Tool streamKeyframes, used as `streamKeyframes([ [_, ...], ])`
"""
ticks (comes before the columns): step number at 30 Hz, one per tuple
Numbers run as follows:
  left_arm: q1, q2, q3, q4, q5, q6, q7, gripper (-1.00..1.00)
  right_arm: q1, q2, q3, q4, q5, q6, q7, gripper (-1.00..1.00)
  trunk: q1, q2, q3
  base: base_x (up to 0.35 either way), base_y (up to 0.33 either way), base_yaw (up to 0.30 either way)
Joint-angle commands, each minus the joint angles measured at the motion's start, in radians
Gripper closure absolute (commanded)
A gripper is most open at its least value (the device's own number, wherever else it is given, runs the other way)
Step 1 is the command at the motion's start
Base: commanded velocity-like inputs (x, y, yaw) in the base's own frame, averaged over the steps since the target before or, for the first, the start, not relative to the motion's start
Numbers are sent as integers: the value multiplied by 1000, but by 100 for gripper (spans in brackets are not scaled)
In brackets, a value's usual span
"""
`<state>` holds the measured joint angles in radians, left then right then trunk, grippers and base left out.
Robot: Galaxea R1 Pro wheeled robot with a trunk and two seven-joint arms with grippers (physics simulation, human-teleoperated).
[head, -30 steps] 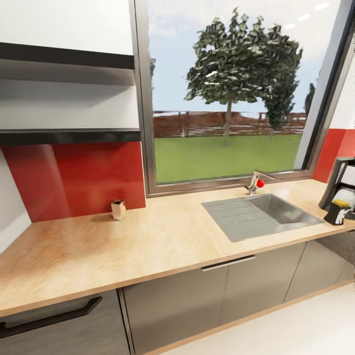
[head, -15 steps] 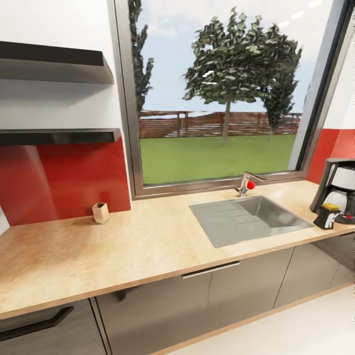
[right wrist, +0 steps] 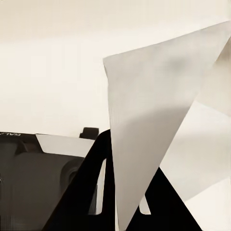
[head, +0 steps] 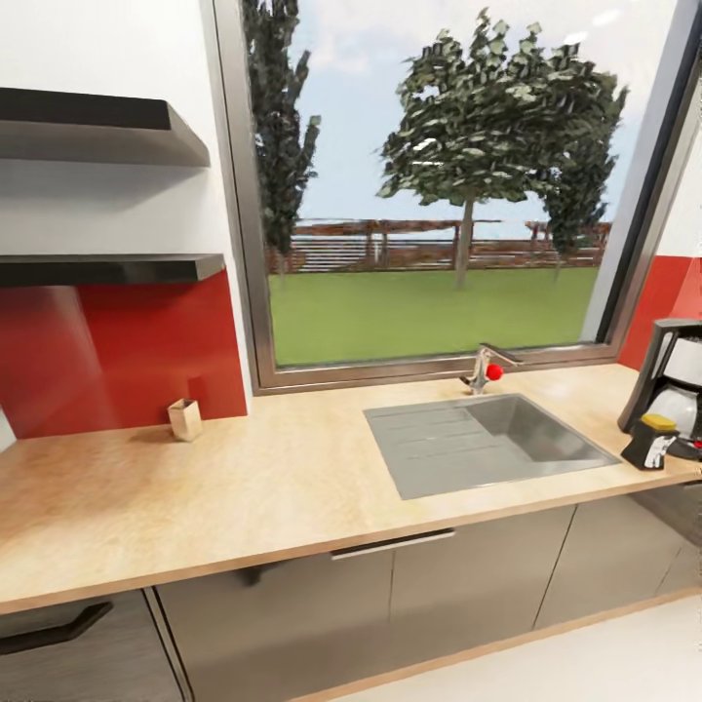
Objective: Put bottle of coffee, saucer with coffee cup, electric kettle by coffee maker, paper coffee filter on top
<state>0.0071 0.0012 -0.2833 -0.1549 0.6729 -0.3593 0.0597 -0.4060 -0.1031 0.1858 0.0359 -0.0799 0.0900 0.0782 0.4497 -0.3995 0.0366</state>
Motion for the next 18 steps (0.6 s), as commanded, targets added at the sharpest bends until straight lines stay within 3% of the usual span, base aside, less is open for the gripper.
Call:
streamKeyframes([
  [1,1,0,-9,-2,5,-3,6,-100,0,0,8,1,-11,3,2,100,0,0,0,6,-325,20],
  [18,1,0,-10,-2,5,-3,6,-100,3,2,8,1,-11,8,5,100,0,0,0,1,-325,3],
])
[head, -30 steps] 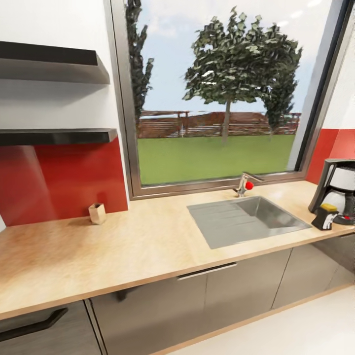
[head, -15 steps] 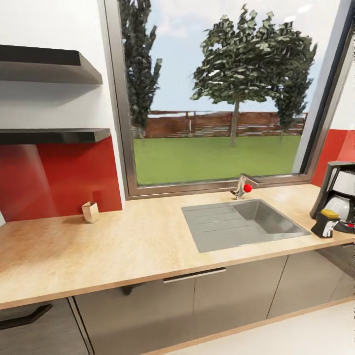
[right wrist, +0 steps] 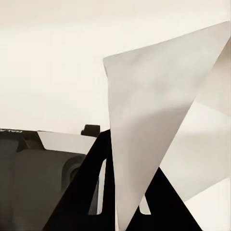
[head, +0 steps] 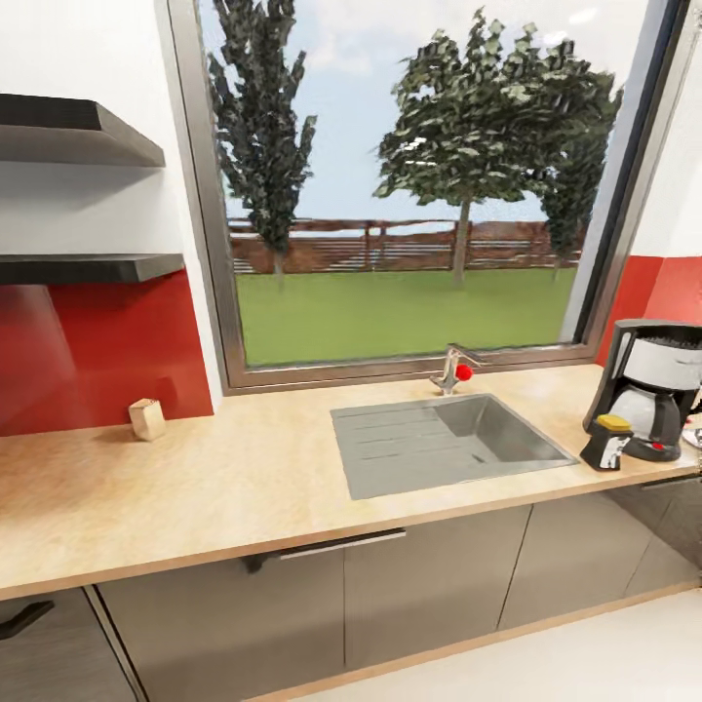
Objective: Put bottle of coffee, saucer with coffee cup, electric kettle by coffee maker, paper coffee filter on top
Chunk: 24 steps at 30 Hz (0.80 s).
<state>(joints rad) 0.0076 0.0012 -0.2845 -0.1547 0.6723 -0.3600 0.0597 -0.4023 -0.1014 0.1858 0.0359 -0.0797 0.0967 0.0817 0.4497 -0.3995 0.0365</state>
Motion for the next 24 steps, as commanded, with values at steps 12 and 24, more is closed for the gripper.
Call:
streamKeyframes([
  [12,1,0,-9,-2,6,-6,6,-100,5,12,8,2,-11,18,17,100,0,0,0,14,-325,0],
  [24,0,0,-10,-2,4,-8,6,-100,8,12,7,1,-11,20,16,100,0,0,0,77,-325,58],
])
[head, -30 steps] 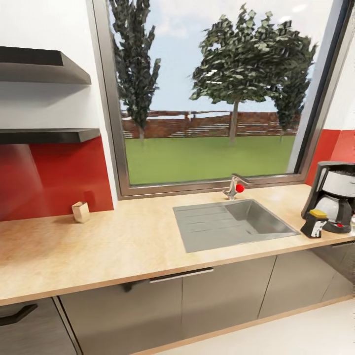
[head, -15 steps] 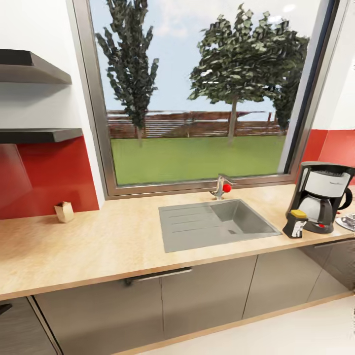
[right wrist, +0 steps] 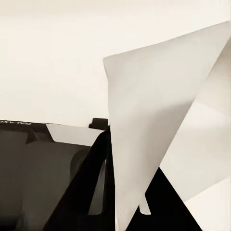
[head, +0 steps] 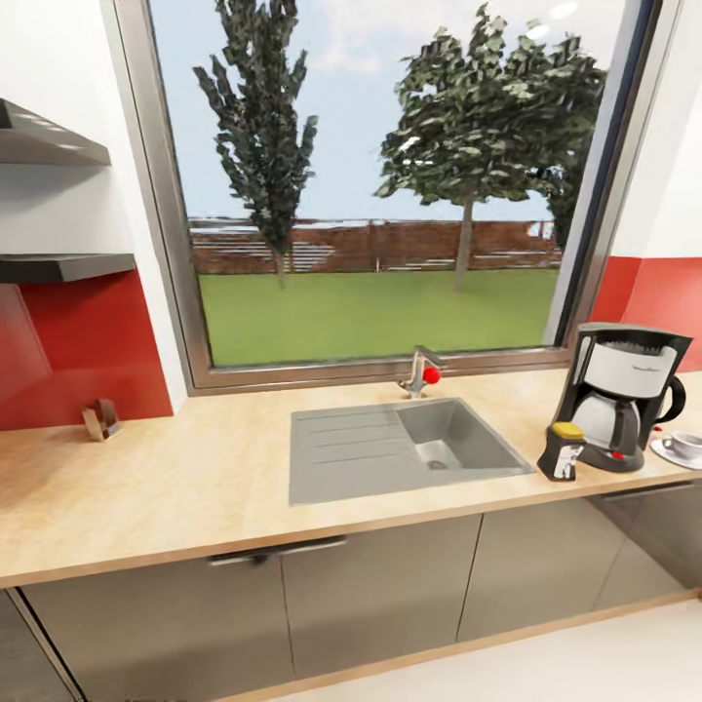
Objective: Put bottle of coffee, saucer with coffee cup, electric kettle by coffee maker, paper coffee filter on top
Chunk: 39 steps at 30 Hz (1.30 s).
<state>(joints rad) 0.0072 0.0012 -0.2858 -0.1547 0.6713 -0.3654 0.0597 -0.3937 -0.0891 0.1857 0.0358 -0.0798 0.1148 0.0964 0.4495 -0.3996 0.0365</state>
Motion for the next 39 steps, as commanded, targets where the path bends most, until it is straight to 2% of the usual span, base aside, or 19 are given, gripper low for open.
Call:
streamKeyframes([
  [1,1,0,-8,-2,5,-3,6,-100,-1,0,8,1,-11,2,1,100,0,0,0,81,-325,240],
  [16,1,-3,-9,-1,3,-3,6,-100,4,-5,8,2,-13,-9,12,100,0,0,0,81,-325,47],
  [23,1,-7,-10,1,2,-3,6,-100,45,-5,8,1,-13,-90,39,100,0,0,0,81,-325,0],
  [39,1,-7,-10,1,2,-3,6,-100,54,-4,8,1,-12,-108,43,100,0,0,0,60,-325,0],
])
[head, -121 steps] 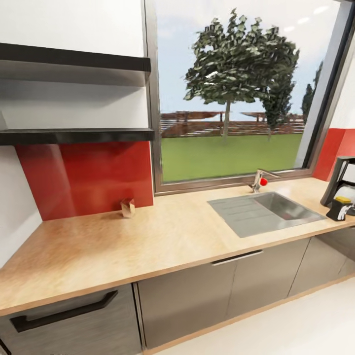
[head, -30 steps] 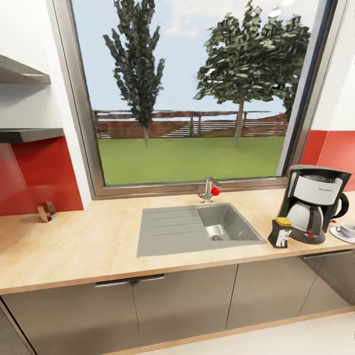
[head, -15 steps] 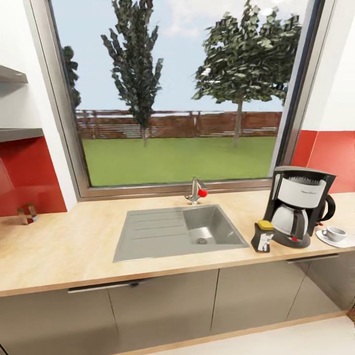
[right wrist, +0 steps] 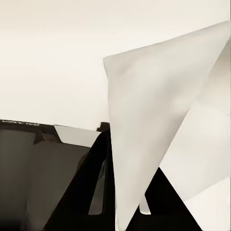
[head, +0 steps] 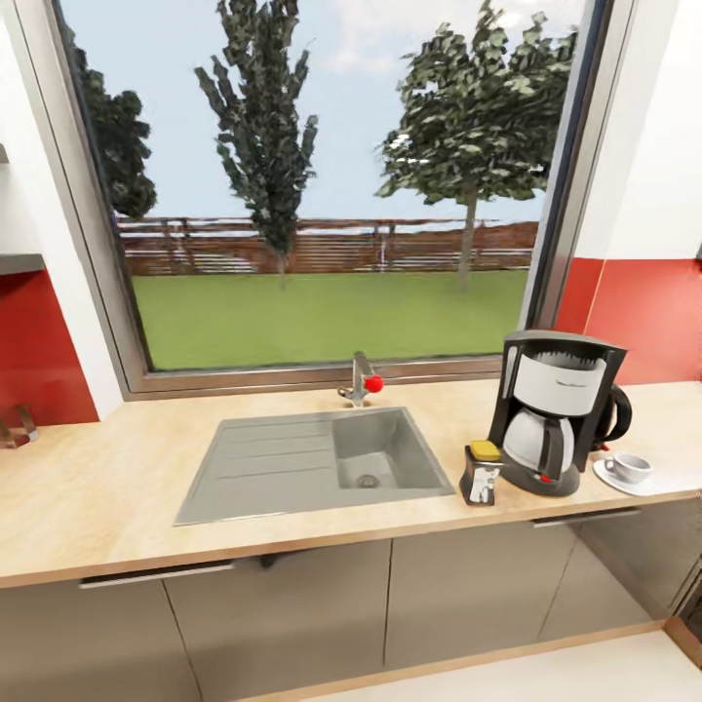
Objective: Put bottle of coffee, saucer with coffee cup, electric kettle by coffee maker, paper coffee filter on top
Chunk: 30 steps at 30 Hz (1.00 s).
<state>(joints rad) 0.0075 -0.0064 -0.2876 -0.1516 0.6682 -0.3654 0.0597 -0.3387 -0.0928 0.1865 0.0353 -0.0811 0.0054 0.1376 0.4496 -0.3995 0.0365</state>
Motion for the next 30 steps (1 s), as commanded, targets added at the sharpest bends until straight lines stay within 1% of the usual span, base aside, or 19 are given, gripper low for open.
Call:
streamKeyframes([
  [1,0,0,-9,-2,5,-3,6,-100,0,1,7,2,-11,0,2,100,0,0,0,2,-326,0],
  [30,1,0,-9,-2,5,-3,6,-100,1,1,7,2,-11,-1,2,100,0,0,0,0,-326,0],
])
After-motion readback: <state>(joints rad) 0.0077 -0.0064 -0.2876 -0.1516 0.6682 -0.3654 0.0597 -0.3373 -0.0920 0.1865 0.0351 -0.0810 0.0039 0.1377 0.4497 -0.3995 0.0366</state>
